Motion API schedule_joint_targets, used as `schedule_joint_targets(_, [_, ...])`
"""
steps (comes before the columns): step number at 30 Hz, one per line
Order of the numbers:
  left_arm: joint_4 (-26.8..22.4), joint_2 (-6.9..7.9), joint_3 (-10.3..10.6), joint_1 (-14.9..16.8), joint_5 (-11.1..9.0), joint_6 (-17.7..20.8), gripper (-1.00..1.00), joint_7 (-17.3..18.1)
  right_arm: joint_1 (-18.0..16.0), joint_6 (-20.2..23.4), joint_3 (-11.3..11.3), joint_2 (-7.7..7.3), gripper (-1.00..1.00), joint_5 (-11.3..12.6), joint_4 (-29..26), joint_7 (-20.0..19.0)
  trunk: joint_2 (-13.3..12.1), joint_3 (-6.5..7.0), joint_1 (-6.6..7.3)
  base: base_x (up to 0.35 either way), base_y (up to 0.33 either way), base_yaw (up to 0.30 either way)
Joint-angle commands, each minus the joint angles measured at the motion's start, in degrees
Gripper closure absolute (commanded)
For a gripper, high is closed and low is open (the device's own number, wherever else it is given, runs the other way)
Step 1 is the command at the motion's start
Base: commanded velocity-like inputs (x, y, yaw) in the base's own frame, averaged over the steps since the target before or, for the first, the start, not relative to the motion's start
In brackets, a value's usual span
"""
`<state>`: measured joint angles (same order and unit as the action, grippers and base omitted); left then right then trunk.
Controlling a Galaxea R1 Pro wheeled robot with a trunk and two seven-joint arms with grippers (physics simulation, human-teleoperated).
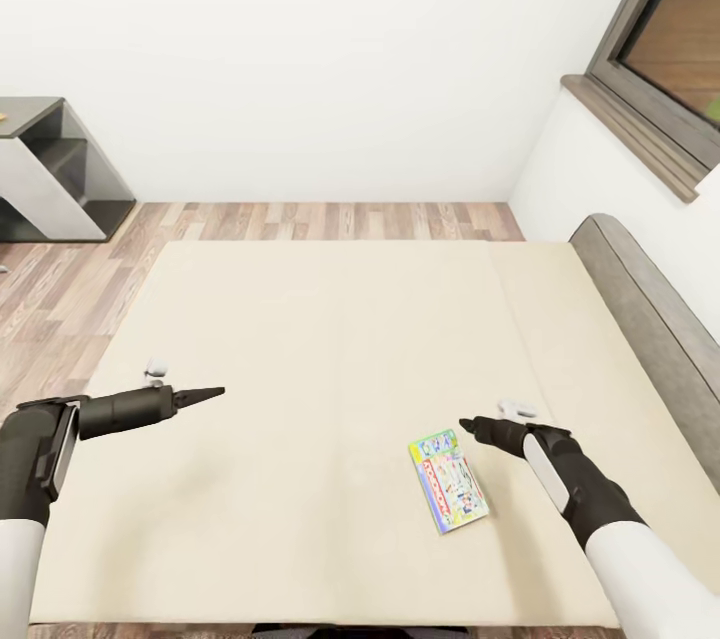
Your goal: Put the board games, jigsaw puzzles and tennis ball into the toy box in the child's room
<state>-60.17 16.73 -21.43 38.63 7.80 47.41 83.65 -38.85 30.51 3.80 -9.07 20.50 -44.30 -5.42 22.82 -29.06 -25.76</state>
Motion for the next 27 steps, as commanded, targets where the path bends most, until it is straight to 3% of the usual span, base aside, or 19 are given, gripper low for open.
schedule_joint_targets(1, [-0.08, -0.27, -0.12, 0.05, 0.6, 0.64, -1.0, 1.28, -0.55, 0.69, 0.16, 0.1, -1.0, -0.06, 0.03, -0.04, 0.1, -0.18, -0.03, 0.0, 0.0, 0.0])
schedule_joint_targets(5, [-0.23, -0.64, -0.09, 0.0, 0.62, 0.69, -1.0, 5.86, -1.24, 1.28, 0.27, 0.61, -1.0, -0.16, 0.14, 0.0, 0.1, -0.55, -0.03, 0.0, 0.0, 0.0])
schedule_joint_targets(11, [-0.6, -0.73, -0.1, -0.13, -0.54, 0.74, -1.0, 6.35, -1.46, 1.33, 0.47, 0.86, -1.0, -0.2, 0.23, 0.05, 0.1, -1.1, -0.03, 0.0, 0.0, 0.0])
schedule_joint_targets(14, [-0.62, -0.73, -0.07, -0.24, -3.16, 0.82, -1.0, 6.35, -1.45, 1.27, 0.58, 0.89, -1.0, -0.22, 0.25, 0.03, 0.1, -1.38, -0.03, 0.0, 0.0, 0.0])
schedule_joint_targets(17, [-0.64, -0.67, 0.06, -0.29, -7.41, 0.94, -1.0, 6.35, -1.42, 1.27, 0.74, 0.9, -1.0, -0.34, 0.26, 0.02, 0.1, -1.66, -0.03, 0.0, 0.0, 0.0])
schedule_joint_targets(20, [-0.64, -0.66, 0.36, -0.32, -10.22, 0.99, -1.0, 6.35, -1.41, 1.25, 0.85, 0.88, -1.0, -0.36, 0.26, 0.04, 0.1, -1.94, -0.03, 0.0, 0.0, 0.0])
schedule_joint_targets(27, [-0.64, -0.76, 2.27, -0.39, -12.38, 1.01, -1.0, 6.35, -1.01, 1.07, 0.93, 0.88, -1.0, -0.5, 0.2, 0.15, 0.1, -2.59, -0.03, 0.0, 0.0, 0.0])
